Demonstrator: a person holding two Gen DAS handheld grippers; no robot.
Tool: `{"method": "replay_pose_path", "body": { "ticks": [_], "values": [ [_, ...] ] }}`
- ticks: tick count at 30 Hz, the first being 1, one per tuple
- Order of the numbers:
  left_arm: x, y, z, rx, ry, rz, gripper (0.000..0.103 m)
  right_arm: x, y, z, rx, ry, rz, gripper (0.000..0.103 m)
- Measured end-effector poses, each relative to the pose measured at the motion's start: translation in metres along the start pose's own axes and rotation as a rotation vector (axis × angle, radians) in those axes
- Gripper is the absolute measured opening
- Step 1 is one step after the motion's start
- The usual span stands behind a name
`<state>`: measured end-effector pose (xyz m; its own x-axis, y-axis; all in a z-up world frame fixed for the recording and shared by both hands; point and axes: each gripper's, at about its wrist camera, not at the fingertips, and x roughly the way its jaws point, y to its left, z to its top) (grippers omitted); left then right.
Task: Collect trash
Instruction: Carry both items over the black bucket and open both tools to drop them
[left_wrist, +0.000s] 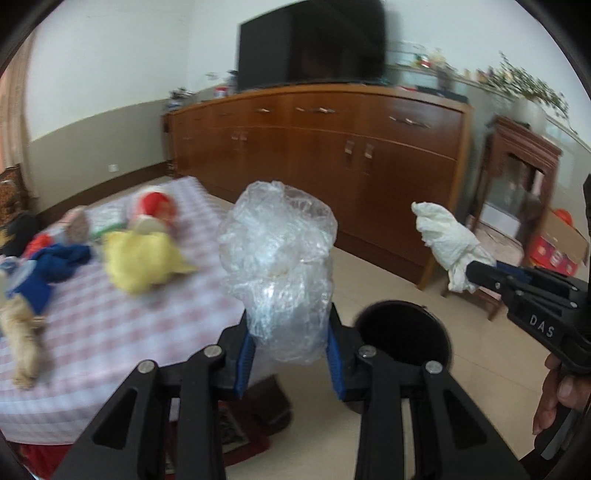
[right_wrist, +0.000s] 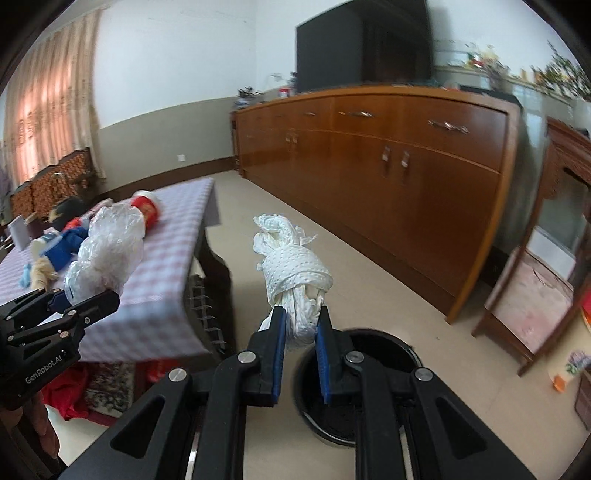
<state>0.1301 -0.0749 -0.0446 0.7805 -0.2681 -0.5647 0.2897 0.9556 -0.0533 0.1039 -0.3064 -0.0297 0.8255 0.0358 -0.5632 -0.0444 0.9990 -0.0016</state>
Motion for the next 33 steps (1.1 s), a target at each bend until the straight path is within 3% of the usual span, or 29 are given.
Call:
{"method": "replay_pose_path", "body": {
  "ticks": [10,22,27,28,29,30,31,33],
  "values": [
    [0.052,-0.071,-0.010,0.078,0.093,-0.143,0.035,0.017,-0.073,-0.035,0.044,0.070,-0.050,0.017],
    [0.124,-0.109,-0.024,0.140,0.198,-0.214,0.035,0.079,-0.117,-0.067,0.049,0.188,-0.001,0.017],
    [0.158,-0.118,-0.036,0.155,0.292,-0.272,0.038,0.108,-0.130,-0.076,0.048,0.246,0.047,0.018],
    [0.165,-0.118,-0.038,0.152,0.312,-0.282,0.040,0.115,-0.132,-0.078,0.046,0.263,0.063,0.022],
    [0.172,-0.119,-0.041,0.145,0.338,-0.292,0.058,0.126,-0.133,-0.081,0.016,0.297,0.036,0.033],
    [0.179,-0.117,-0.045,0.138,0.355,-0.291,0.074,0.134,-0.136,-0.083,-0.002,0.321,0.005,0.066],
    [0.182,-0.114,-0.049,0.130,0.360,-0.274,0.075,0.137,-0.140,-0.085,0.006,0.322,0.004,0.076],
    [0.183,-0.108,-0.052,0.114,0.369,-0.251,0.078,0.143,-0.150,-0.089,0.027,0.347,-0.009,0.076]
  ]
}}
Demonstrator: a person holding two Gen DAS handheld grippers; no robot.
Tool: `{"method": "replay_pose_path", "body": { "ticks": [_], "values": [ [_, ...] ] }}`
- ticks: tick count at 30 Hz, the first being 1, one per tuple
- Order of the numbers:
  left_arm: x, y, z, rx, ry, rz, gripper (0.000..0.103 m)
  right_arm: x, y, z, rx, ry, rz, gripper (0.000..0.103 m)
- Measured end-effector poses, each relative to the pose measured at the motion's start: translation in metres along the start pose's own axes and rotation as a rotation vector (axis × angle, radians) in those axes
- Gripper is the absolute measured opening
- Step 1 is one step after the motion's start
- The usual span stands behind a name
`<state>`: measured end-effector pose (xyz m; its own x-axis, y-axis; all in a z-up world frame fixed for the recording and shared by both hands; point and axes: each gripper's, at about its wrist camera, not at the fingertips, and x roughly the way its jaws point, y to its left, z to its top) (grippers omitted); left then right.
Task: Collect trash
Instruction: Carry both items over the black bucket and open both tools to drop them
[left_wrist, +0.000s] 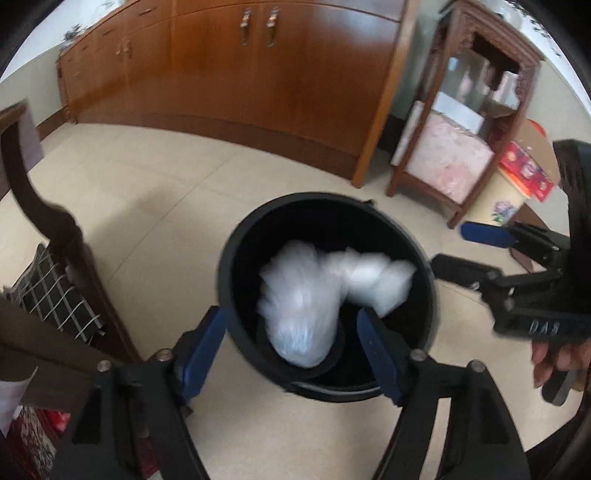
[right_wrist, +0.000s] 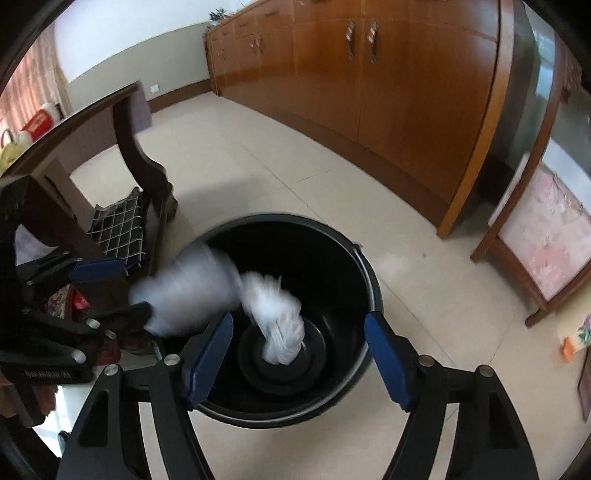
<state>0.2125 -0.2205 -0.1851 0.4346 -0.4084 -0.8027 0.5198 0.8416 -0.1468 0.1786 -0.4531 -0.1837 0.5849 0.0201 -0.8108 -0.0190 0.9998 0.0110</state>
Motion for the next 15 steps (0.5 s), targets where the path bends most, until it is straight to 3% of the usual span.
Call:
{"method": "replay_pose_path", "body": {
  "ticks": [2,5,15],
  "values": [
    [-0.003,0.001,-0.002,-0.008,-0.010,0.039,0.088,0.001,-0.004,-0.002,0.018,0.000,0.001,0.076],
    [-0.005,-0.002,-0.003,-0.013,-0.017,0.073,0.100,0.002,0.000,-0.003,0.014,0.005,-0.008,0.101],
    [-0.041,-0.005,0.003,-0.027,-0.075,0.103,0.101,-0.018,0.008,-0.004,0.012,-0.044,-0.035,0.103]
  ]
}}
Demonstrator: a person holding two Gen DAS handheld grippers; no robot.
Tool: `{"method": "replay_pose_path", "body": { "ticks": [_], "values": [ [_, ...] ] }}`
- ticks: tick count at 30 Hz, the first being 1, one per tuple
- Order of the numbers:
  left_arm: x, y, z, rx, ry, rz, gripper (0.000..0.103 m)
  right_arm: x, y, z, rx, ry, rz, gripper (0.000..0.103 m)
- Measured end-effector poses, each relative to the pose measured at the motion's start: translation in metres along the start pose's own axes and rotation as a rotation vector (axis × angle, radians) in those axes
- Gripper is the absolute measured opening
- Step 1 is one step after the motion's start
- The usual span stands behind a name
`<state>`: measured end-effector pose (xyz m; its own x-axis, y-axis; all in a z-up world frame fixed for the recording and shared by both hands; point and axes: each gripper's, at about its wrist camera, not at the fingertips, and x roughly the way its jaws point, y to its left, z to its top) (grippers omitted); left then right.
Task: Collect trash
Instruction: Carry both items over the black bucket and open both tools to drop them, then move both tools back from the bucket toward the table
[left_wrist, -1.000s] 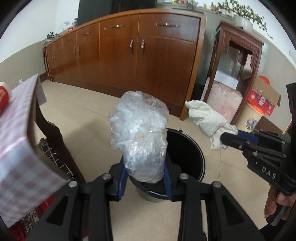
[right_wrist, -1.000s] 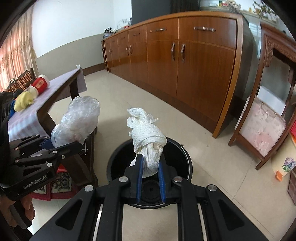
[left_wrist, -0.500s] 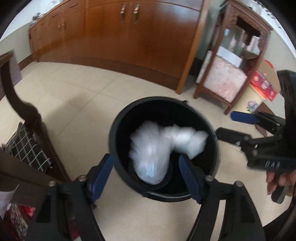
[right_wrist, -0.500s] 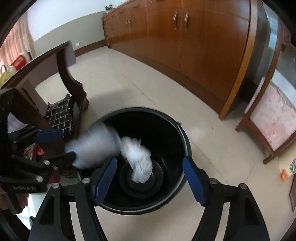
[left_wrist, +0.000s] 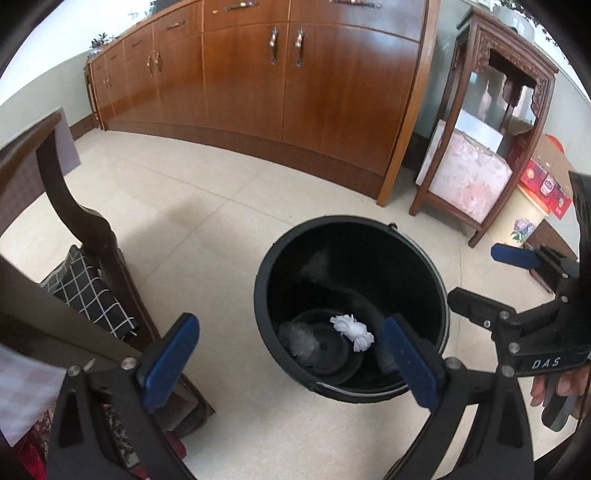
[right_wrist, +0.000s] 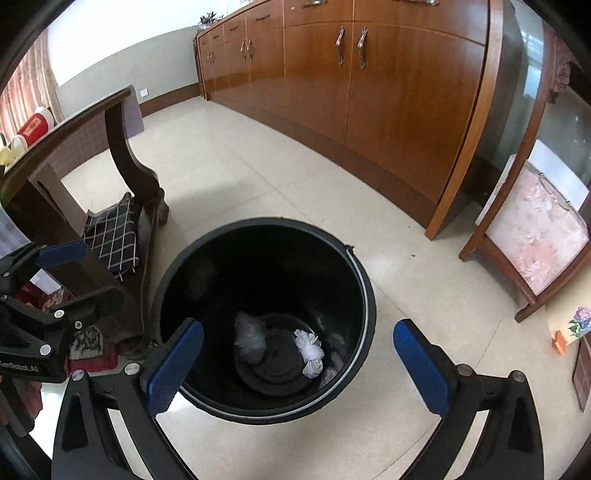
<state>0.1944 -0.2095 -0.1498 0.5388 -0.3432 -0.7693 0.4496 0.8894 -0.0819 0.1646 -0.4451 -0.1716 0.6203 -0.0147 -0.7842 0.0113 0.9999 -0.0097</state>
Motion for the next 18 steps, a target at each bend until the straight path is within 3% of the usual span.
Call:
{"method": "replay_pose_path", "body": {
  "ticks": [18],
  "values": [
    [-0.082,0.028,-0.013,-0.058,-0.111,0.085,0.101,-0.094,0.059,0.016,-0.052,-0.157,0.028,0.103]
  ]
}}
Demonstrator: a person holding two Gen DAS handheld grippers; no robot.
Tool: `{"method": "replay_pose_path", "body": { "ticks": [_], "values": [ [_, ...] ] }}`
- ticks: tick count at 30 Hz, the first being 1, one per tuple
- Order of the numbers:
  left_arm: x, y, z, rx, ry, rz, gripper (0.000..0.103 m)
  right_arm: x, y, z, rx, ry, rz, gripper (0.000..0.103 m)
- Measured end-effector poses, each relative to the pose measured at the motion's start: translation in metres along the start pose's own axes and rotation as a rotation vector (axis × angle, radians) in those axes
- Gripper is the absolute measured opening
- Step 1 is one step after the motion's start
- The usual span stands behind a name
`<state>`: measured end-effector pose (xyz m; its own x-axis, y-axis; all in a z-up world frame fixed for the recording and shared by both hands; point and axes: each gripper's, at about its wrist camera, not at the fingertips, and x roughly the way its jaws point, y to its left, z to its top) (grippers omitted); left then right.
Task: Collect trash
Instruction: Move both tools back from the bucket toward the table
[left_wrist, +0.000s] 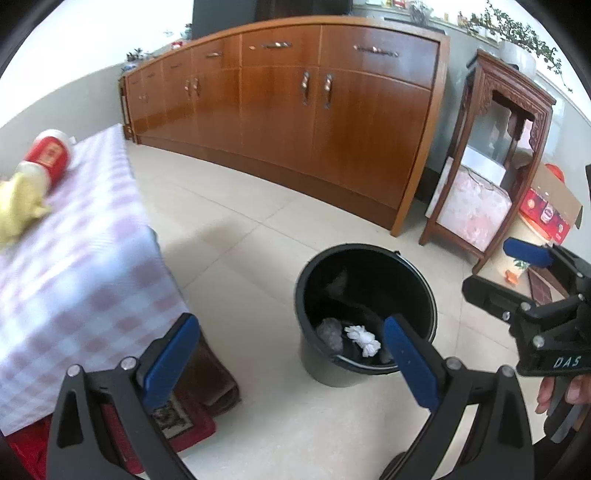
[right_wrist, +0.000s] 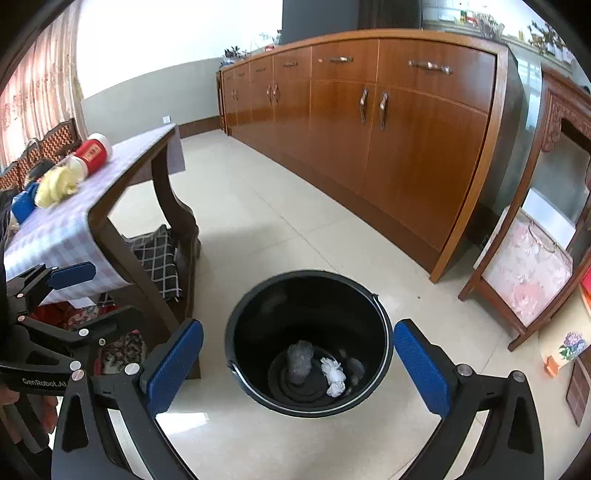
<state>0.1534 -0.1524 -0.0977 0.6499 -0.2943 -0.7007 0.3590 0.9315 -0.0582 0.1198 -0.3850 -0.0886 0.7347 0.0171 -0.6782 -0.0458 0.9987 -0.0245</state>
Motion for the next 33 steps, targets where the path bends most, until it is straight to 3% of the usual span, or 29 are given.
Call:
{"method": "replay_pose_path", "body": {
  "ticks": [12,17,24,30,33],
  "values": [
    [-0.072,0.050,0.001,-0.084,-0.094,0.124,0.103,-0.059,0.067,0.022,-0.079,-0.132,0.045,0.103],
    [-0.105,0.083,-0.002,-0.151,-0.137,0.232,0.103,-0.074,0.097,0.031,-0.073,-0.185,0.123,0.103],
    [-0.144,0.124,-0.018,-0.222,-0.181,0.330,0.103,-0.080,0.145,0.037,-0.102,-0.199,0.212,0.103],
    [-0.175,0.161,-0.037,-0.293,-0.237,0.457,0.103,-0.076,0.191,0.044,-0.141,-0.198,0.285,0.103],
    [-0.187,0.179,-0.045,-0.340,-0.252,0.467,0.103,-0.072,0.215,0.049,-0.180,-0.191,0.300,0.103]
  ]
}}
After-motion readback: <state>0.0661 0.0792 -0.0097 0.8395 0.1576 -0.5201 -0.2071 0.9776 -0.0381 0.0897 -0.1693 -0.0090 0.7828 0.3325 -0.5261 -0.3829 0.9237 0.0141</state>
